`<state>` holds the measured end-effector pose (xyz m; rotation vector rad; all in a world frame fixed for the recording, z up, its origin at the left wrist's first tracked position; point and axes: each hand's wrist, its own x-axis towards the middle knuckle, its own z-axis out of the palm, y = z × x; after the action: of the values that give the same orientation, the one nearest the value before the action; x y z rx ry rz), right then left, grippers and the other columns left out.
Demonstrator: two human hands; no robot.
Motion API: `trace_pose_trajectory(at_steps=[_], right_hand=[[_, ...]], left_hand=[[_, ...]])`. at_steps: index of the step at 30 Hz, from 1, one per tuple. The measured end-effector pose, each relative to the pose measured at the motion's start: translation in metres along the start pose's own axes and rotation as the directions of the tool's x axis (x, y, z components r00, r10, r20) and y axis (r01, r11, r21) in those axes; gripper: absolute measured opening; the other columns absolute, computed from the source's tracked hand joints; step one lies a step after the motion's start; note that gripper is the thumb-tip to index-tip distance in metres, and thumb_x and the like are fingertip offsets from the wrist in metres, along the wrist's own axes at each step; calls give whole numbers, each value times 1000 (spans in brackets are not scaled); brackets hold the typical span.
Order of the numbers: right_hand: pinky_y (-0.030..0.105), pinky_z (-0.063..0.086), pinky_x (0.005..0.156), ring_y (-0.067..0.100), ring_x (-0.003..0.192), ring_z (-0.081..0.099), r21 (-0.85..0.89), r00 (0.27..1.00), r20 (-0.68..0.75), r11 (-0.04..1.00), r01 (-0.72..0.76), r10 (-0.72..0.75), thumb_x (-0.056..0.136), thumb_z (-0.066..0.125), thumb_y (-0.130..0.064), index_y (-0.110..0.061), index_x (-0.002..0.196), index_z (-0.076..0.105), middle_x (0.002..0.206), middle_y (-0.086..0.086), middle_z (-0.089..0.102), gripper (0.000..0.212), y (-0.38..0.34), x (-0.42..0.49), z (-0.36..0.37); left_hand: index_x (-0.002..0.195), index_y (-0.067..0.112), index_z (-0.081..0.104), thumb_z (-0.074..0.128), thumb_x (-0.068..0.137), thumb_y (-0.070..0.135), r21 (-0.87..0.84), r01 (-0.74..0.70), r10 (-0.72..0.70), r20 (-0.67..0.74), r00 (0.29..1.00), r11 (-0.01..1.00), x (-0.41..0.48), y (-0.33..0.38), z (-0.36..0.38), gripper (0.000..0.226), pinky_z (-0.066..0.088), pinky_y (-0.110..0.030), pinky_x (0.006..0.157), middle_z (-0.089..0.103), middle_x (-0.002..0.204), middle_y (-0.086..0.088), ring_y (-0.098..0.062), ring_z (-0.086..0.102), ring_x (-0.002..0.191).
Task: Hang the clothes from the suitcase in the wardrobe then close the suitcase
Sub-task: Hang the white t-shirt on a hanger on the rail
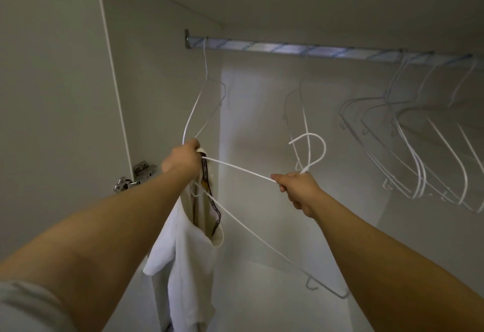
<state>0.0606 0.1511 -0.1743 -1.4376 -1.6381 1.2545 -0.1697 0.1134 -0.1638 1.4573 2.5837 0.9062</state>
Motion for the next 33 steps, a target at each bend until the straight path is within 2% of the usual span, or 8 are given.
trace_pose_trajectory(at_steps=[6,11,15,17,20,23,27,33], right_hand=[[22,23,41,15,43,26,-32,1000,-3,999,23,-23,91,59,-26,-11,53,44,44,2,34,43,-11,-6,28],[16,23,32,6,30,32,80,999,-22,996,39,-38,88,58,-15,-13,56,44,26,-8,38,35,-18,-9,36],[17,21,33,8,31,26,93,997,-64,995,37,-31,83,54,-9,-9,60,52,23,-8,33,23,-19,-9,21],[20,22,36,13,38,27,91,995,-90,995,39,-31,82,52,-8,-6,61,55,24,-8,33,21,-17,-8,16],[24,33,47,16,47,40,120,974,-196,982,142,-117,82,57,-8,-11,59,54,43,-1,48,24,-13,-4,11],[29,40,68,15,66,48,14,882,-386,954,299,-271,80,69,-25,-23,60,46,68,-2,51,31,-9,-3,5],[29,25,81,21,87,42,-278,692,-632,935,219,-350,80,64,-27,-21,58,34,81,1,47,38,2,-5,0],[35,25,88,26,95,43,-329,490,-789,929,171,-370,85,53,-15,-8,70,57,88,10,51,17,-2,-2,1]], left_hand=[[106,12,66,53,90,12,-243,-280,304,65,951,929,-17,37,11,20,42,-26,77,66,108,-14,-31,60,101],[117,12,65,51,93,13,-261,-485,539,205,817,835,-32,64,10,28,37,-21,88,63,114,-4,-18,55,106],[121,25,61,40,98,31,54,-649,599,333,728,759,-30,61,12,32,33,-34,96,60,123,2,-20,48,117],[119,20,61,40,99,30,12,-649,582,427,691,761,-31,60,15,30,38,-31,88,63,116,-2,-21,54,106],[110,16,63,44,98,27,-89,-617,598,390,701,782,-32,63,20,25,42,-31,84,65,107,-5,-22,56,96],[106,15,66,48,97,25,-199,-552,587,273,762,810,-28,63,23,22,42,-29,84,66,104,-7,-23,57,97],[100,12,66,52,95,25,-337,-479,552,168,817,811,-23,64,19,20,37,-26,73,57,85,-4,-18,50,83],[97,12,65,51,95,29,-361,-464,513,49,857,809,-20,69,12,22,43,-32,79,61,88,-5,-23,54,87]])
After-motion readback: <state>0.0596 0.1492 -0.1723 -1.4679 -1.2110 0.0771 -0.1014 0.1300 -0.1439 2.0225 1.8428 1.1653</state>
